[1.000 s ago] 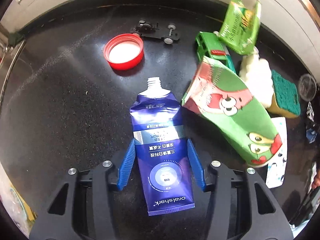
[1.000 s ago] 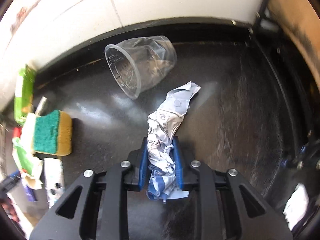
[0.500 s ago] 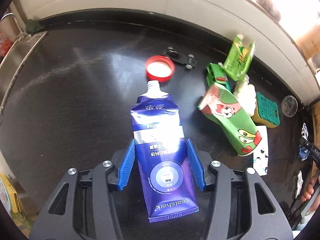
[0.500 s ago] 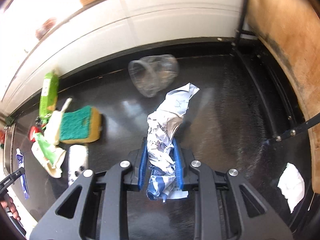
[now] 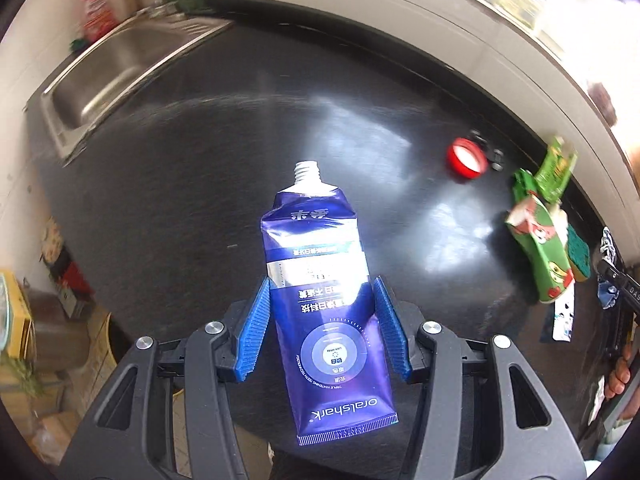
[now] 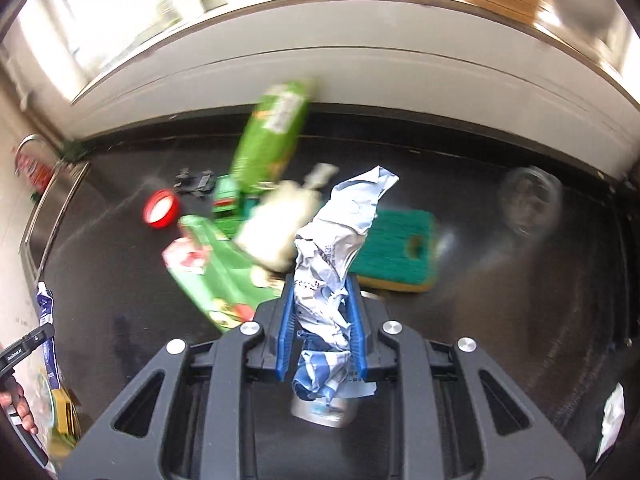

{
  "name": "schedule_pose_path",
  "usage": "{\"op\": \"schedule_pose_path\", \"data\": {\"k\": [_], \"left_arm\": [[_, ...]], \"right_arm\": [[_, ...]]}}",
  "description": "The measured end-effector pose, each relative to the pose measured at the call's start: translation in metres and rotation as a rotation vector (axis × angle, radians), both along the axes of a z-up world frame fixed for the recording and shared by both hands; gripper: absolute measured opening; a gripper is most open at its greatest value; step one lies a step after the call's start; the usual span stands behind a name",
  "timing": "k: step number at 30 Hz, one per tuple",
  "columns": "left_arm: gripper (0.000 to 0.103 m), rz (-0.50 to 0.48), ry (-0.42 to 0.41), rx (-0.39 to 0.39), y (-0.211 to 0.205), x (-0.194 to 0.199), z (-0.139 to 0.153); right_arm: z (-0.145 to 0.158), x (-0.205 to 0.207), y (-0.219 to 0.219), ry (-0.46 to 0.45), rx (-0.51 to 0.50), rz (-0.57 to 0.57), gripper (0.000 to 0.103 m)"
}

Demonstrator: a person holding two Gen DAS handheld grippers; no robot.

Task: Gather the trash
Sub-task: 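Carry the tube and paper in both grippers over the trash bin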

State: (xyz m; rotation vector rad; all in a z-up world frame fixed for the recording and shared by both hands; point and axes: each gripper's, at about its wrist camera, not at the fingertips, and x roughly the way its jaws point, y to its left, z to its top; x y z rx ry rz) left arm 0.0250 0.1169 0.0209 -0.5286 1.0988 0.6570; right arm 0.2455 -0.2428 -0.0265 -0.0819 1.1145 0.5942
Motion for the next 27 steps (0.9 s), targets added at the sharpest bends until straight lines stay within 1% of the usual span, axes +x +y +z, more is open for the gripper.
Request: {"op": "schedule_pose_path", "data": {"k": [4, 6, 9, 12, 13, 16, 18, 20, 22, 24, 25, 27], "left_arm": [[0.051, 0.121, -0.004, 0.019, 0.026, -0.056, 0.008], [0.051, 0.182, -0.005, 0.021, 0.037, -0.086, 0.011], [0.051, 0.262, 0.001, 0.022, 0.048, -0.126, 0.012], [0.051, 0.344, 0.015, 0.024, 0.055, -0.173, 0.012], [0.051, 0.378, 0.018, 0.022, 0.057, -0.191, 0.011], [0.051, 0.46, 0.027, 0.027, 0.061, -0.237, 0.013], [0.051, 0.518, 0.028, 0.033, 0.061, -0.268, 0.015], [0.051, 0.58, 0.032, 0.031, 0.062, -0.3, 0.015], [0.051, 0.624, 0.039, 0.032, 0.061, -0.324, 0.014], [0.051, 0.665, 0.042, 0.028, 0.06, -0.344, 0.014], [0.051, 0.691, 0.045, 0.027, 0.059, -0.357, 0.013], [0.051, 0.72, 0.051, 0.023, 0.059, -0.37, 0.011]], "right_arm": [[0.004, -0.02, 0.066, -0.005, 0.003, 0.133, 0.024], [0.005, -0.03, 0.091, -0.005, 0.004, 0.188, 0.024], [0.007, -0.053, 0.136, -0.009, 0.005, 0.281, 0.024], [0.006, -0.085, 0.186, -0.006, 0.011, 0.392, 0.024], [0.005, -0.094, 0.196, -0.005, 0.013, 0.418, 0.024], [0.004, -0.136, 0.244, 0.004, 0.021, 0.534, 0.024], [0.004, -0.162, 0.267, 0.017, 0.027, 0.596, 0.024], [0.004, -0.199, 0.291, 0.023, 0.031, 0.683, 0.024], [0.005, -0.228, 0.309, 0.027, 0.034, 0.751, 0.024], [0.007, -0.266, 0.333, 0.029, 0.041, 0.839, 0.024], [0.008, -0.276, 0.338, 0.028, 0.042, 0.863, 0.024], [0.01, -0.306, 0.354, 0.029, 0.045, 0.942, 0.024]]}}
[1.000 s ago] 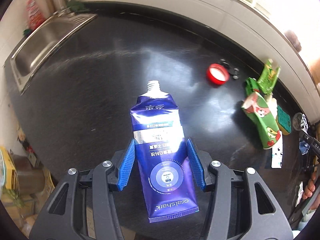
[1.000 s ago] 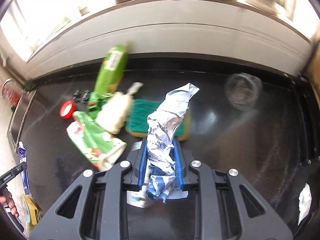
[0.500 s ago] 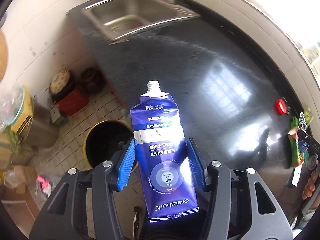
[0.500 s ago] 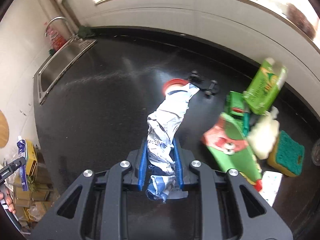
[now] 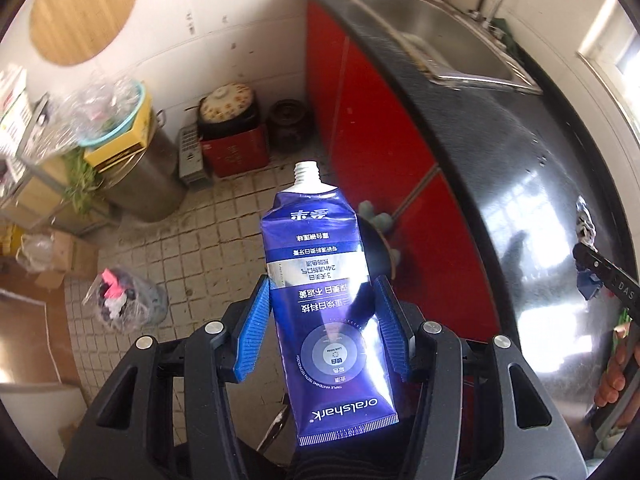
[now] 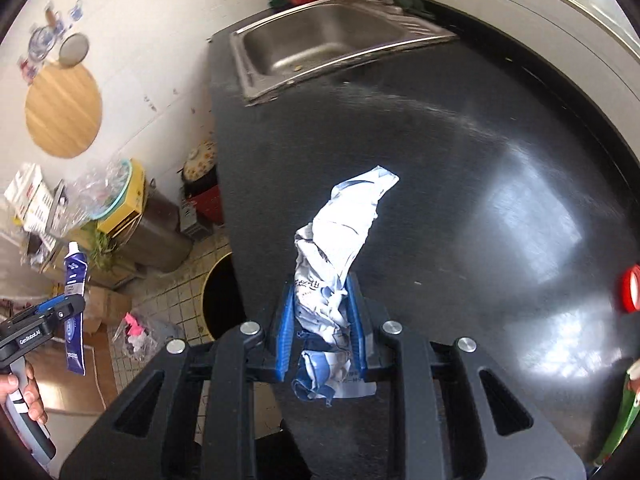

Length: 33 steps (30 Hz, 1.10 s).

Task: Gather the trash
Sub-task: 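Carry the tube and paper in both grippers over the trash bin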

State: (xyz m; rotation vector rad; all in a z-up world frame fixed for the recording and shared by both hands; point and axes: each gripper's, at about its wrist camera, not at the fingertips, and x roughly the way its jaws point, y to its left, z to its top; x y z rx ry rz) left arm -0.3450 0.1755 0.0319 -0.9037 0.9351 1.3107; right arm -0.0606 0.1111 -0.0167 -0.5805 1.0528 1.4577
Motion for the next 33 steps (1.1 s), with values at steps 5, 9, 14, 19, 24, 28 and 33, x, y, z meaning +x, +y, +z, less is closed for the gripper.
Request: {"op": "schedule_pose_path", "data": {"k": [5, 9, 14, 19, 24, 28, 33], "left_arm": [[0.051, 0.041, 0.023, -0.015, 0.0, -0.017, -0.009], [0.051, 0.047, 0.036, -0.022, 0.004, -0.02, -0.015], [0.051, 0.049, 0.034, -0.041, 0.01, -0.026, -0.025], [0.051, 0.049, 0.019, -0.066, 0.015, -0.026, -0.039], [0.051, 0.048, 0.001, -0.084, 0.02, -0.027, -0.051], [0.051, 0.045, -0.009, -0.091, 0.02, -0.026, -0.056], [0.051, 0.044, -0.02, -0.096, 0.019, -0.023, -0.06]], "right_arm": [[-0.006, -0.058, 0.031, -0.004, -0.011, 0.134, 0.024], [-0.015, -0.099, 0.05, -0.01, -0.032, 0.211, 0.024], [-0.024, -0.131, 0.066, -0.024, -0.063, 0.267, 0.024], [-0.027, -0.15, 0.076, -0.041, -0.077, 0.303, 0.024], [-0.027, -0.163, 0.086, -0.057, -0.088, 0.322, 0.024], [-0.025, -0.168, 0.089, -0.069, -0.092, 0.333, 0.024], [-0.025, -0.169, 0.091, -0.072, -0.096, 0.34, 0.024]]}}
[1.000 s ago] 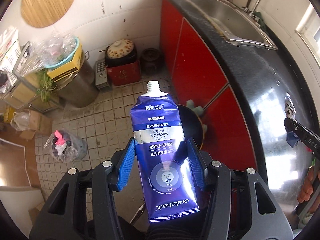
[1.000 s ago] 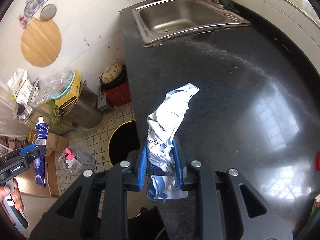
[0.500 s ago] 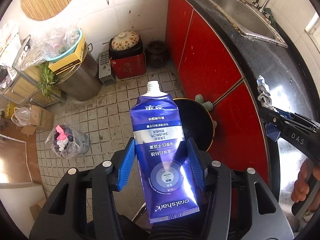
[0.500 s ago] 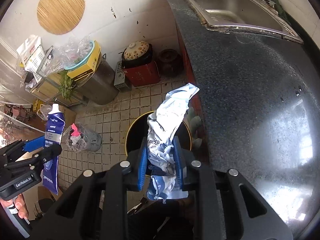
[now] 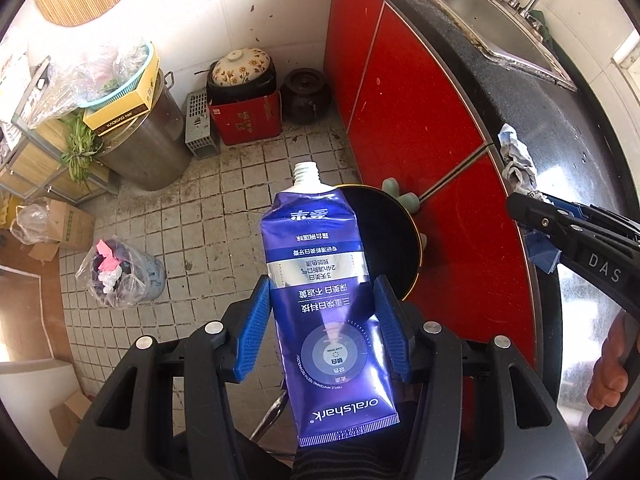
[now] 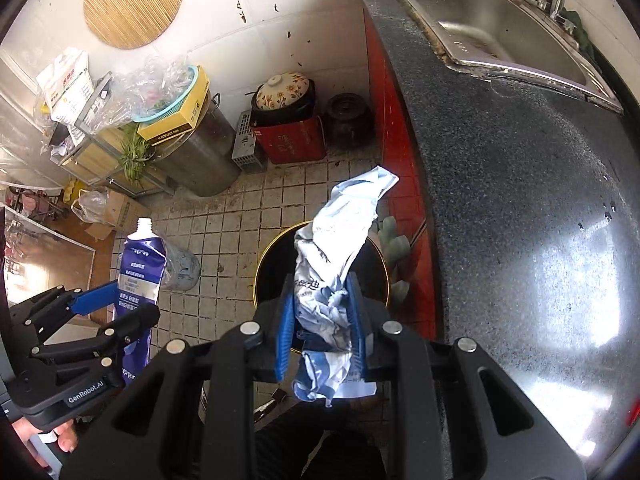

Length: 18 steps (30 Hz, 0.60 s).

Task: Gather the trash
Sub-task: 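Carry the tube and paper in both grippers over the trash bin, then open both grippers to drop the tube and paper into the bin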

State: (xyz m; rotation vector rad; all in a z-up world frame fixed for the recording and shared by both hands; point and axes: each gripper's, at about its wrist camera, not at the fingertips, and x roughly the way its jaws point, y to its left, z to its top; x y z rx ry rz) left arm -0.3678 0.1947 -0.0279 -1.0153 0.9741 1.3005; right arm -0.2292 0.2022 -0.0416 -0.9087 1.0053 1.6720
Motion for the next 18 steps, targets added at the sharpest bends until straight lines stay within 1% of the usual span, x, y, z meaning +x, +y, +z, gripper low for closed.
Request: {"op": "schedule_pose_path", "data": {"k": [7, 9, 10, 11, 12, 13, 14, 16, 18], "left_arm": [[0.051, 0.001, -0.006, 0.001, 0.002, 0.005, 0.0], [0.052, -0.01, -0.013, 0.013, 0.003, 0.007, 0.0], [0.053, -0.019, -0.011, 0.016, 0.005, 0.009, 0.001], [0.064, -0.025, 0.01, 0.018, 0.006, 0.011, 0.001], [0.082, -0.027, 0.031, 0.022, 0.007, 0.013, 0.003], [0.087, -0.024, 0.027, 0.035, 0.006, 0.014, 0.005], [0.09, -0.017, 0.023, 0.046, 0.007, 0.014, 0.008], [0.093, -0.001, 0.012, 0.055, 0.009, 0.013, 0.014], [0.095, 0.019, 0.011, 0.067, 0.011, 0.011, 0.02]], "right_arm": [[0.001, 0.005, 0.004, 0.012, -0.003, -0.004, 0.025], [0.004, 0.006, 0.004, 0.029, 0.003, -0.001, 0.026], [0.008, 0.008, 0.004, 0.056, 0.015, -0.001, 0.028], [0.012, 0.009, 0.004, 0.07, 0.022, -0.003, 0.043], [0.016, 0.011, 0.003, 0.083, 0.032, -0.008, 0.073], [0.021, 0.014, 0.003, 0.098, 0.048, -0.014, 0.086], [0.028, 0.019, 0.002, 0.12, 0.069, -0.02, 0.091], [0.039, 0.027, 0.002, 0.132, 0.089, -0.035, 0.091], [0.052, 0.043, -0.001, 0.131, 0.122, -0.079, 0.091]]}}
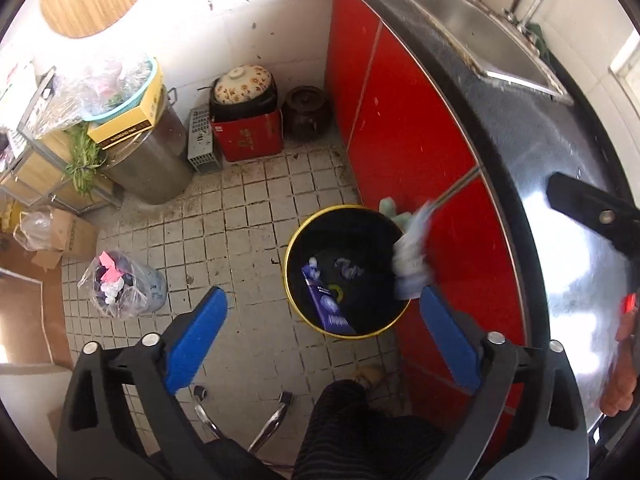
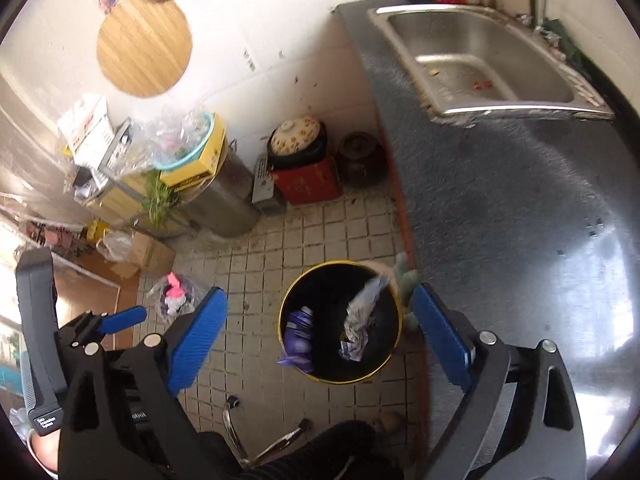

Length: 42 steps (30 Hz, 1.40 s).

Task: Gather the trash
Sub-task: 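Open both grippers to drop the tube and paper into the bin, then reach left gripper to the red bottle cap while right reaches the clear cup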

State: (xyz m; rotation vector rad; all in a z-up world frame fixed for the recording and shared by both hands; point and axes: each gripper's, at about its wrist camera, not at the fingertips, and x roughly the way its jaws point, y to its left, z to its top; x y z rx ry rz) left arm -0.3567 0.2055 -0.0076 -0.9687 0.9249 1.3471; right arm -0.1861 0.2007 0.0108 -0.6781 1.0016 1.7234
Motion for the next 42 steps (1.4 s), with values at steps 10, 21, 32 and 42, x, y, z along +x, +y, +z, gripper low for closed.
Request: {"op": "schedule_pose_path", "data": {"k": [10, 21, 32, 42], "left_arm": [[0.096, -0.224, 0.021, 0.086, 0.02, 0.115, 0.036], [0.096, -0.756, 0.046, 0.033, -0.048, 0.35, 0.017], [0.096, -0.988, 0.06, 0.056, -0.116, 0.483, 0.022], [0.096, -0.996, 0.097, 0.09, -0.12, 0.571, 0.02]], "right_arm": [[0.028, 0.18, -0.089, -0.083, 0.051, -0.455, 0.093], [-0.026, 0.38, -0.395, -0.176, -0.131, -1.174, 0.093], [-0.073, 0.413, -0.579, -0.049, -0.28, -1.508, 0.093], [-0.066, 0.48, -0.622, -0.091, -0.28, -1.593, 0.096]]}}
